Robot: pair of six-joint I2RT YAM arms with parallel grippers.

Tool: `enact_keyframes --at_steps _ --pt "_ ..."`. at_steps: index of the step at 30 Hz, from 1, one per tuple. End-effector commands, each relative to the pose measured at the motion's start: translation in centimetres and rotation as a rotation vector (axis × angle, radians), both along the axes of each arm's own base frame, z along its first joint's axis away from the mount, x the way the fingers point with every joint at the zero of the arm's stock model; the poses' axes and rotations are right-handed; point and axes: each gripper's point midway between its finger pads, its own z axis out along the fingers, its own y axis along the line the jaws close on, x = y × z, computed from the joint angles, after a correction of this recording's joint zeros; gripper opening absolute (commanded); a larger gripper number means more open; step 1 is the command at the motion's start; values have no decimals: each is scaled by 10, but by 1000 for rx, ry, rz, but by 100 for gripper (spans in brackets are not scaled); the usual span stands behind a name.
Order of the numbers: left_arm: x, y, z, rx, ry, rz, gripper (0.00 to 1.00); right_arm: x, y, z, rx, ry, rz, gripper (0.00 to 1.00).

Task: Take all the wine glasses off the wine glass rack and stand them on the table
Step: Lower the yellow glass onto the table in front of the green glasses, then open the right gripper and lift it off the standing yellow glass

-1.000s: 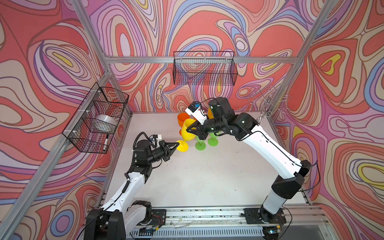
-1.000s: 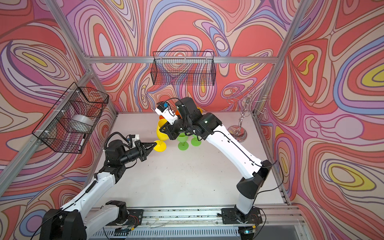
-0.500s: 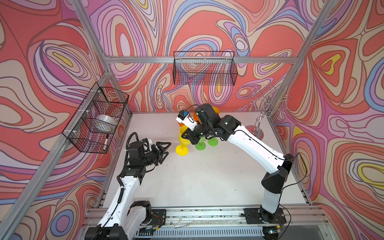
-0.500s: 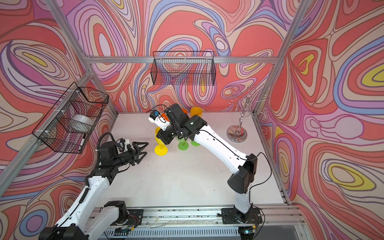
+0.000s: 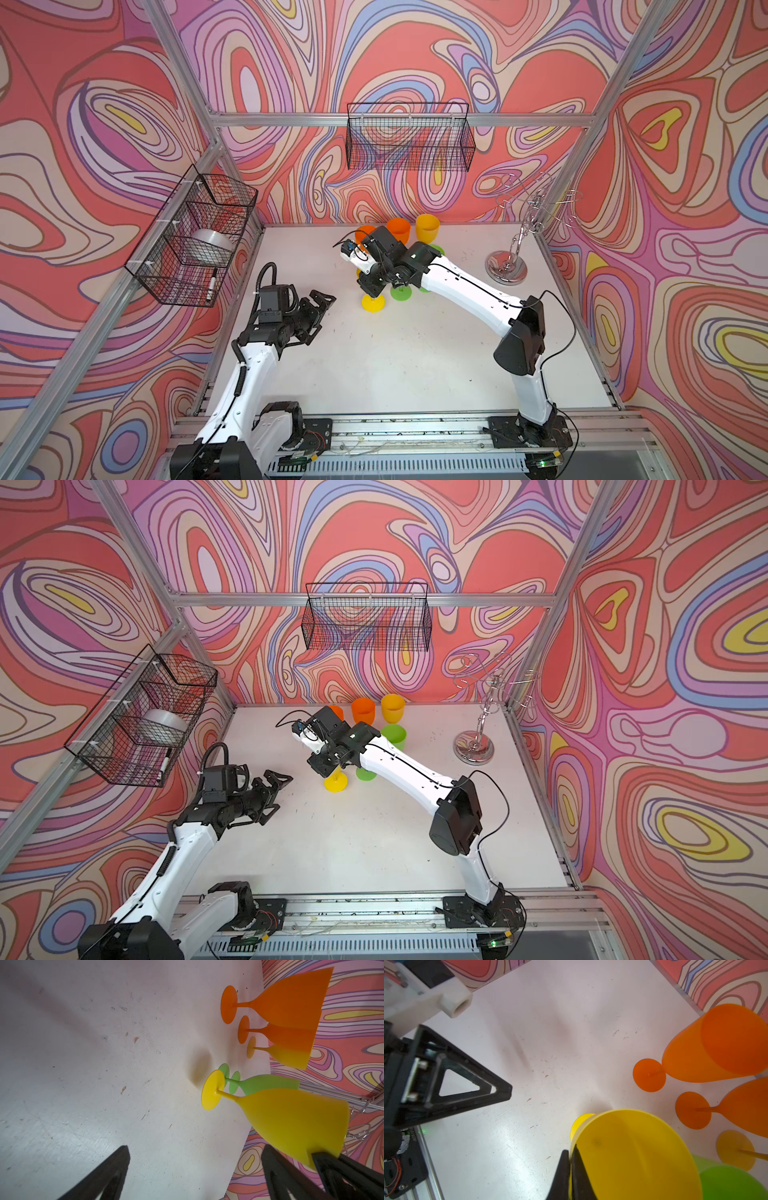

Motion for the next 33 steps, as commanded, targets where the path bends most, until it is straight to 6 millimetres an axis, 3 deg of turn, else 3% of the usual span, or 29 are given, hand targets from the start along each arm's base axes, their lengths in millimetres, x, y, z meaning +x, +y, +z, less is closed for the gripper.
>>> enact_keyframes --at_steps 1,12,17,18,20,22,27,33 --pt "3 5 6 32 -3 1 99 16 7 2 8 -77 -19 0" --pt "6 4 4 17 -17 7 99 35 22 -40 -8 -96 -25 0" --pt "8 5 6 9 -35 21 98 39 24 -48 -14 -93 -23 0" --pt "8 5 8 10 -39 19 99 38 25 -48 -9 -87 -17 5" --pt "10 6 10 15 -42 18 99 38 24 -45 0 -84 -14 25" --pt "12 8 12 29 -50 16 99 37 23 -37 11 -92 -10 39" --pt "20 14 24 82 -84 11 100 34 18 -1 61 -138 -7 60" --pt "29 28 54 214 -165 8 100 25 -6 64 179 -249 -40 77"
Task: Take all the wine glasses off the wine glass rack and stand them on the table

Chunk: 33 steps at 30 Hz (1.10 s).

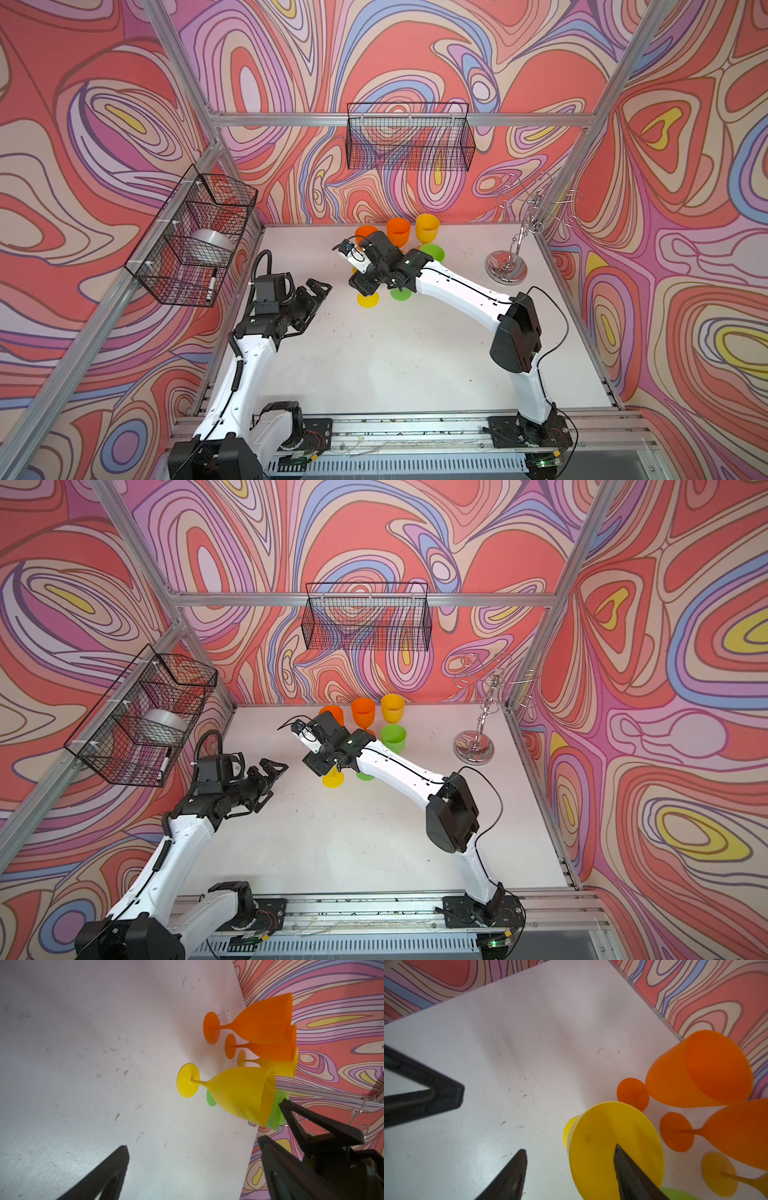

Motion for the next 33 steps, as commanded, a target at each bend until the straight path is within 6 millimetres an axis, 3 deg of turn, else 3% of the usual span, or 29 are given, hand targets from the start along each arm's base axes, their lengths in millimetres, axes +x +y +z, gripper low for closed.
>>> enact_keyframes --at_steps 1,6,9,12,22,26,29,33 --pt "3 16 18 120 -44 10 100 -4 -20 77 152 -129 -30 79" --pt "6 29 34 233 -91 24 100 -19 -80 117 302 -240 -139 88" --pt "8 37 40 293 -116 32 100 -27 -122 122 387 -297 -213 93" --pt "9 48 44 372 -131 56 100 -28 -168 114 417 -352 -334 94" --pt "24 80 44 542 -163 202 100 -1 -319 37 315 -390 -793 95" --pt "32 82 52 658 -190 202 100 5 -375 12 246 -394 -982 95" --pt "37 86 55 755 -195 201 100 6 -415 -3 268 -397 -1108 94" --pt "45 98 40 883 -158 186 100 10 -452 -22 325 -425 -1217 94"
